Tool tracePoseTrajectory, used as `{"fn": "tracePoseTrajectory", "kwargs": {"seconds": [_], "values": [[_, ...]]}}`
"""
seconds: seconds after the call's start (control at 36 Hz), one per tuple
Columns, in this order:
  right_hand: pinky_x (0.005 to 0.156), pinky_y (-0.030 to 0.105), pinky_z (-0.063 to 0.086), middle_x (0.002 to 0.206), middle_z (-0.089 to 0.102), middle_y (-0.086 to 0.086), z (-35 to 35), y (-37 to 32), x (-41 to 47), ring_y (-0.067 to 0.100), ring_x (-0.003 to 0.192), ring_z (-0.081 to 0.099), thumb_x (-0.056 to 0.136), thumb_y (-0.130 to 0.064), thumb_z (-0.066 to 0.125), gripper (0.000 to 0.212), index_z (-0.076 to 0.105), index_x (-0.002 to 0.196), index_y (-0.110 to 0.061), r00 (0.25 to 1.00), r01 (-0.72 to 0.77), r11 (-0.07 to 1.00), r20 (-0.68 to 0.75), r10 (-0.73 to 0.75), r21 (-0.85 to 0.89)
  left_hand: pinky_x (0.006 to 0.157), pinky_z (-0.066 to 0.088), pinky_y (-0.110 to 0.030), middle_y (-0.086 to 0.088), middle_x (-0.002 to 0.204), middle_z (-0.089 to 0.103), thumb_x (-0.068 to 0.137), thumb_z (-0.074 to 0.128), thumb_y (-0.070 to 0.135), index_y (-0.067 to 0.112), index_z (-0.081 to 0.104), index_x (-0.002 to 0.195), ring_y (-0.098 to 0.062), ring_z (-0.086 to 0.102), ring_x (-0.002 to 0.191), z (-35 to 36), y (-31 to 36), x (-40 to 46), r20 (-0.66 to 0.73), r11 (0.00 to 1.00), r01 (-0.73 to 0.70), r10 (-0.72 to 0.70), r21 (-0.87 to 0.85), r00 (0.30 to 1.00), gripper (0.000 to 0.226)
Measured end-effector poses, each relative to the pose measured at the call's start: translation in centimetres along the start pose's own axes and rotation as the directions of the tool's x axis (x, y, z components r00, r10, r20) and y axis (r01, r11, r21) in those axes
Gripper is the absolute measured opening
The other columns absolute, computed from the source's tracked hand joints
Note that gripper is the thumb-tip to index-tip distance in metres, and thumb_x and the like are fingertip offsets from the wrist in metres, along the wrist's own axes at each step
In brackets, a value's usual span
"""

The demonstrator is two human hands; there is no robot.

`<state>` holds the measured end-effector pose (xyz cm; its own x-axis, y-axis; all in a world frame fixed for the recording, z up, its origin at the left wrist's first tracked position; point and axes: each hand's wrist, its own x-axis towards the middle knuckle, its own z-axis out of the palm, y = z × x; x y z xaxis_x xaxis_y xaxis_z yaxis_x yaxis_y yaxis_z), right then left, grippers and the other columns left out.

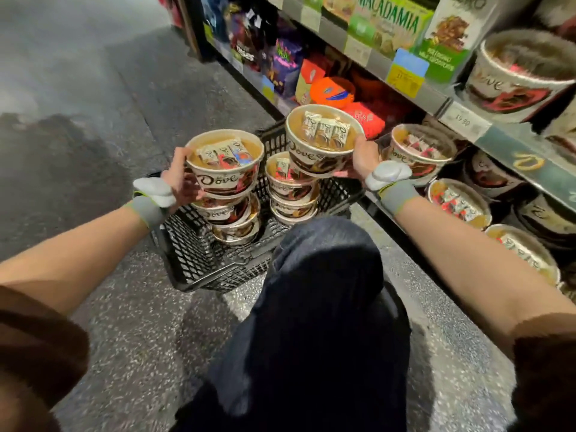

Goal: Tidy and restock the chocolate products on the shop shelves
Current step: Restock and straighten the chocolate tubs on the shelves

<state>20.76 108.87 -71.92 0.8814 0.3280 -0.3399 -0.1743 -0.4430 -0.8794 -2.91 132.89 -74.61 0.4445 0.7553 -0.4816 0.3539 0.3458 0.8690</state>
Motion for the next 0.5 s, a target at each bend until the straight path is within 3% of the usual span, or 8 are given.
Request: {"fn": "tracePoseTrajectory", "kwargs": {"seconds": [0.03, 0.08, 0.17, 0.25, 0.36, 0.5], "values": [[0.079, 0.032, 0.048, 0.132, 0.049, 0.026, 0.3, -0.2, 0.7, 0.038, 0.117, 0.052, 0.104, -0.012, 0.027, 0.04, 0.033, 0.137, 0.007, 1.0, 0.012, 0.996, -0.02, -0.014, -0.084, 0.053, 0.045, -0.026, -0.003, 0.065, 0.055, 0.076, 0.054, 0.062, 0.011, 0.058, 0.08, -0.018, 0.052, 0.052, -0.2, -0.2, 0.2, -0.016, 1.0, 0.011, -0.011, -0.004, 1.0, 0.051], [0.094, 0.042, 0.037, 0.134, 0.045, 0.032, 1.0, -0.4, 1.9, 0.042, 0.122, 0.047, 0.101, -0.007, 0.031, 0.039, 0.032, 0.137, 0.009, 0.998, 0.058, 0.969, -0.02, -0.065, -0.241, 0.055, 0.044, -0.027, -0.001, 0.058, 0.059, 0.079, 0.052, 0.061, 0.011, 0.059, 0.08, -0.018, 0.053, 0.052, -0.7, -0.6, 0.8, -0.053, 1.0, 0.025, -0.025, 0.0, 0.998, 0.05], [0.09, 0.04, 0.041, 0.13, 0.048, 0.031, 2.0, -1.0, 3.1, 0.042, 0.119, 0.048, 0.1, -0.005, 0.035, 0.035, 0.038, 0.131, 0.011, 0.993, 0.12, 0.921, 0.058, -0.106, -0.37, 0.059, 0.044, -0.028, -0.004, 0.066, 0.06, 0.082, 0.05, 0.06, 0.011, 0.059, 0.079, -0.02, 0.053, 0.057, -1.2, -0.9, 1.7, -0.104, 0.999, 0.034, -0.036, -0.014, 0.994, 0.05], [0.067, 0.024, 0.049, 0.128, 0.053, 0.027, 2.9, -1.3, 4.0, 0.037, 0.115, 0.055, 0.102, -0.011, 0.03, 0.038, 0.045, 0.129, 0.011, 0.988, 0.105, 0.941, 0.139, -0.063, -0.32, 0.055, 0.042, -0.026, -0.004, 0.061, 0.056, 0.082, 0.048, 0.059, 0.011, 0.057, 0.076, -0.019, 0.051, 0.053, -1.6, -1.0, 2.1, -0.131, 0.999, 0.045, -0.048, -0.027, 0.99, 0.05], [0.092, 0.042, 0.051, 0.122, 0.058, 0.026, 4.4, -0.9, 5.8, 0.038, 0.11, 0.058, 0.101, -0.018, 0.031, 0.04, 0.051, 0.123, 0.009, 0.985, 0.118, 0.938, 0.159, -0.068, -0.325, 0.056, 0.042, -0.026, -0.007, 0.063, 0.056, 0.083, 0.048, 0.059, 0.01, 0.055, 0.075, -0.02, 0.051, 0.054, -1.9, -1.1, 3.1, -0.177, 0.998, 0.056, -0.058, -0.014, 0.983, 0.05], [0.096, 0.044, 0.044, 0.118, 0.058, 0.03, 4.9, -0.3, 6.3, 0.042, 0.111, 0.054, 0.101, -0.026, 0.031, 0.046, 0.055, 0.117, 0.01, 0.982, 0.187, 0.876, 0.118, -0.149, -0.444, 0.058, 0.039, -0.024, -0.008, 0.075, 0.055, 0.081, 0.049, 0.057, 0.01, 0.054, 0.076, -0.021, 0.05, 0.061, -1.8, -1.2, 3.5, -0.151, 0.991, 0.115, -0.105, 0.061, 0.983, 0.048]]}}
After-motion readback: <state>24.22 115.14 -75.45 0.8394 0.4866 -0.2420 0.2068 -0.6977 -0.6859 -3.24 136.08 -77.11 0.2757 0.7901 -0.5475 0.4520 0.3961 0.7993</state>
